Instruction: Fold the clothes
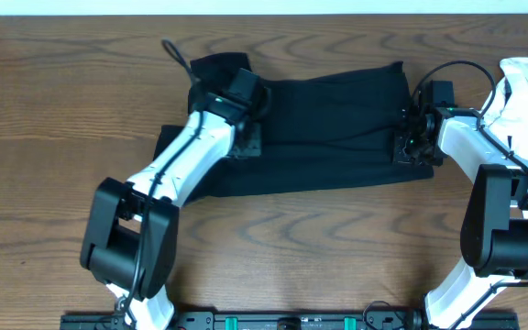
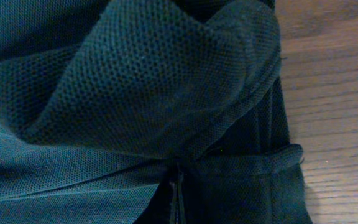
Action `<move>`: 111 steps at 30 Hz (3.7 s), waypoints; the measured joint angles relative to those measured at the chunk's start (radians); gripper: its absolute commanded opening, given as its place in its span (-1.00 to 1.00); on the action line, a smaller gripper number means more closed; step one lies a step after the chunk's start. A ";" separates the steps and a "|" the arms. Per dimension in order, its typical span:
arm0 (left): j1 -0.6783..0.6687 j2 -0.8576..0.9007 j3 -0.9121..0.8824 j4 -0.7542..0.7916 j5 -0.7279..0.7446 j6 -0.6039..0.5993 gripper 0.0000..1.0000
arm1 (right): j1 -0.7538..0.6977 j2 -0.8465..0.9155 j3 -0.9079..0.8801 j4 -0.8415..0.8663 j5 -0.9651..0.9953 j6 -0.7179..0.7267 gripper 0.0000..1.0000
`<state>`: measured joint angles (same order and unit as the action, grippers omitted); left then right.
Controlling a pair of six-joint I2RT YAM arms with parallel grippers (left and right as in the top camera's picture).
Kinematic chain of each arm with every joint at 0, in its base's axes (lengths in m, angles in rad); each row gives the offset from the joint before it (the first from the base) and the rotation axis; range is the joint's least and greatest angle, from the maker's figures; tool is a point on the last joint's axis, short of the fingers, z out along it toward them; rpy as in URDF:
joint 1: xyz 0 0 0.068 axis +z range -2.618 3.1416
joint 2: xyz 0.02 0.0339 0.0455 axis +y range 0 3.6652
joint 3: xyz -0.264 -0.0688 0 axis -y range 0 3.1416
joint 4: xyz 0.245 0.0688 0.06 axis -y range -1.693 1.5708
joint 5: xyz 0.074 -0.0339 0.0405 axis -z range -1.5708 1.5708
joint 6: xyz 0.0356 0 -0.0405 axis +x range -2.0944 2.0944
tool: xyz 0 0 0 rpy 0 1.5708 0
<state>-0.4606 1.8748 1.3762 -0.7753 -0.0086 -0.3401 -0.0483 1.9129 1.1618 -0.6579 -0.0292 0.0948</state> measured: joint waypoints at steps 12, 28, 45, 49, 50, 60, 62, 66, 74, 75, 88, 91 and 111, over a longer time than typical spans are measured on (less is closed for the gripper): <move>-0.081 0.048 -0.011 0.003 0.025 0.065 -0.08 | 0.000 0.000 0.000 0.000 0.000 0.000 -0.94; -0.113 0.058 -0.014 0.016 -0.185 0.318 -0.08 | 0.000 0.000 0.000 0.000 0.000 0.000 -0.93; -0.127 0.076 -0.063 0.060 -0.215 0.401 -0.07 | 0.000 0.000 0.000 0.000 0.001 0.000 -0.93; -0.127 0.082 -0.063 0.070 -0.253 0.401 -0.11 | 0.000 0.000 0.000 0.000 0.001 0.000 -0.94; -0.127 0.082 -0.063 0.070 -0.260 0.401 -0.17 | 0.000 0.000 0.000 0.000 0.001 0.000 -0.93; -0.127 0.099 -0.063 0.087 -0.284 0.401 -0.19 | 0.000 0.000 0.000 0.000 0.000 0.000 -0.95; -0.127 0.122 -0.063 0.091 -0.286 0.401 -0.19 | 0.000 0.000 0.000 0.000 0.000 0.000 -0.95; -0.128 0.138 -0.063 0.095 -0.291 0.400 -0.40 | 0.000 0.000 0.000 0.000 0.000 0.000 -0.95; -0.130 0.140 -0.063 0.104 -0.415 0.393 -0.58 | 0.000 0.000 0.000 0.000 0.000 0.000 -0.95; -0.130 0.140 -0.063 0.108 -0.434 0.393 -0.58 | 0.000 0.000 0.000 0.000 0.000 0.000 -0.95; -0.129 0.140 -0.063 0.278 -0.535 0.393 -0.56 | 0.000 0.000 0.000 0.000 0.000 0.000 -0.95; -0.129 0.140 -0.063 0.319 -0.541 0.393 -0.55 | 0.000 0.000 0.000 0.000 0.000 0.000 -0.96; 0.019 0.139 -0.063 0.326 -0.583 0.384 0.67 | 0.000 0.000 0.000 0.001 0.000 0.000 -0.93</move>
<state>-0.4419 2.0140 1.3132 -0.4492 -0.5915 0.0441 -0.0483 1.9129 1.1618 -0.6567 -0.0288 0.0948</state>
